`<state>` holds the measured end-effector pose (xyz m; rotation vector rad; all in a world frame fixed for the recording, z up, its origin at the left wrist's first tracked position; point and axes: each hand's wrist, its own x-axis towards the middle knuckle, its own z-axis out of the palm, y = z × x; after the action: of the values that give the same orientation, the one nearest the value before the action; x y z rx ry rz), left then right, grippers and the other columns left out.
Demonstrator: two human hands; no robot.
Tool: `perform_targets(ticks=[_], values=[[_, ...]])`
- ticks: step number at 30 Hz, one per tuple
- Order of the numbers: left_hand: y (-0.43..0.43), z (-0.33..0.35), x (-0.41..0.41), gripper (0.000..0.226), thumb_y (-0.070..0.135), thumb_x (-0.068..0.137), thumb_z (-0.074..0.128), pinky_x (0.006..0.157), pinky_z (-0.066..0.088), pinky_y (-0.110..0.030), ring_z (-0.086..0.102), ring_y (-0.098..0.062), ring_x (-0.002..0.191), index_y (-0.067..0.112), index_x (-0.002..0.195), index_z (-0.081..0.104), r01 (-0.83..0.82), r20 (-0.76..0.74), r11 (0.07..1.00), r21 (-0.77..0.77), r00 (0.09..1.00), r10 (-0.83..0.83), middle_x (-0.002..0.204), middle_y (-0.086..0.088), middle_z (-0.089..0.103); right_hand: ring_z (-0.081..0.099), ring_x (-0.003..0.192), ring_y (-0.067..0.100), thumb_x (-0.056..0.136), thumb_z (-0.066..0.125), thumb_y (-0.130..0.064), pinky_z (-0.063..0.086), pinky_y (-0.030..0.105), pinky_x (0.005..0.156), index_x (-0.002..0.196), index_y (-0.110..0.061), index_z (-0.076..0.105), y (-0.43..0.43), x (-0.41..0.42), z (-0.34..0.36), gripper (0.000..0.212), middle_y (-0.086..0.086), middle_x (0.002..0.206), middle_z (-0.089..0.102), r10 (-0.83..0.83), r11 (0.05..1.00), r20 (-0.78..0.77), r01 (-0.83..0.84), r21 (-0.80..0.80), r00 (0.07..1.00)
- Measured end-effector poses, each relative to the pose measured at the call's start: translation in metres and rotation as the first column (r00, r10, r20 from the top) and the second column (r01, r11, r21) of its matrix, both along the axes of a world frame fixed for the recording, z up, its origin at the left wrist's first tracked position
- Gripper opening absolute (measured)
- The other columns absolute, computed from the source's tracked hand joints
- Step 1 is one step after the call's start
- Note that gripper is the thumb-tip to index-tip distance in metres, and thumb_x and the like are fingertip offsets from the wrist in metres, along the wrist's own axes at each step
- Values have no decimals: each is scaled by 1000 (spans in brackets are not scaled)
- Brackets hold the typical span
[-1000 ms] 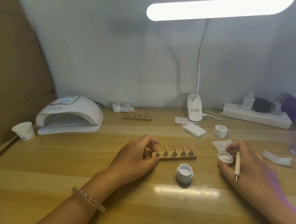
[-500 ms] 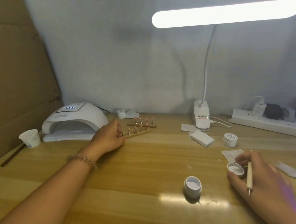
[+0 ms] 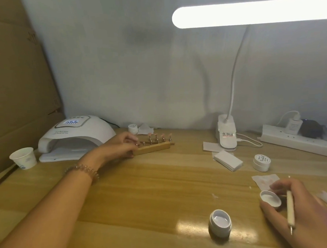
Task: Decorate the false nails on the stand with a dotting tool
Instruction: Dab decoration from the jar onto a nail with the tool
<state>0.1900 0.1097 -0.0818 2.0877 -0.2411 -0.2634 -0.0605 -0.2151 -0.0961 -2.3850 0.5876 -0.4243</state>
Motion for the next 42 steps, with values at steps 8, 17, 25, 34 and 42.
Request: perform_targets(ticks=[8, 17, 25, 34, 42], values=[[-20, -17, -38, 46, 11, 84, 74, 80, 54, -18, 61, 3, 91, 36, 115, 51, -15, 515, 964, 265, 847, -129, 107, 20, 57, 58, 107, 31, 77, 77, -30, 45, 46, 89, 98, -30, 52, -2, 0, -4, 32, -15, 96, 64, 11, 1000, 8, -11, -9, 1000], [-44, -21, -46, 49, 42, 80, 74, 77, 52, -30, 58, 1, 86, 34, 123, 51, -157, 494, 902, 403, 867, -70, 96, 22, 60, 55, 111, 26, 82, 71, -39, 43, 44, 92, 101, -34, 48, -2, -2, -2, 31, -13, 104, 62, 39, 999, -30, -40, -37, 999], [-132, -25, -38, 48, 61, 76, 70, 73, 44, -31, 64, -20, 99, 28, 106, 51, -316, 519, 885, 341, 848, 103, 104, 10, 67, 56, 112, 25, 81, 73, -35, 43, 45, 93, 98, -35, 49, -4, -4, 0, 30, -17, 103, 62, 42, 999, -34, -43, -20, 999], [-47, -21, -3, 56, 39, 85, 63, 81, 41, -33, 55, -30, 114, 18, 131, 41, -422, 419, 828, 370, 871, 257, 132, -5, 50, 58, 108, 25, 80, 73, -37, 45, 44, 90, 97, -37, 47, -4, 1, -5, 30, -20, 101, 63, 27, 999, 11, -27, -17, 1000], [-38, -27, -5, 22, 41, 86, 64, 73, 43, -30, 56, -10, 93, 27, 100, 57, -354, 427, 863, 361, 885, 184, 107, 10, 62, 59, 107, 33, 82, 74, -27, 45, 47, 89, 104, -30, 54, -9, -3, -6, 31, -11, 100, 66, 28, 1000, 69, -28, 4, 997]])
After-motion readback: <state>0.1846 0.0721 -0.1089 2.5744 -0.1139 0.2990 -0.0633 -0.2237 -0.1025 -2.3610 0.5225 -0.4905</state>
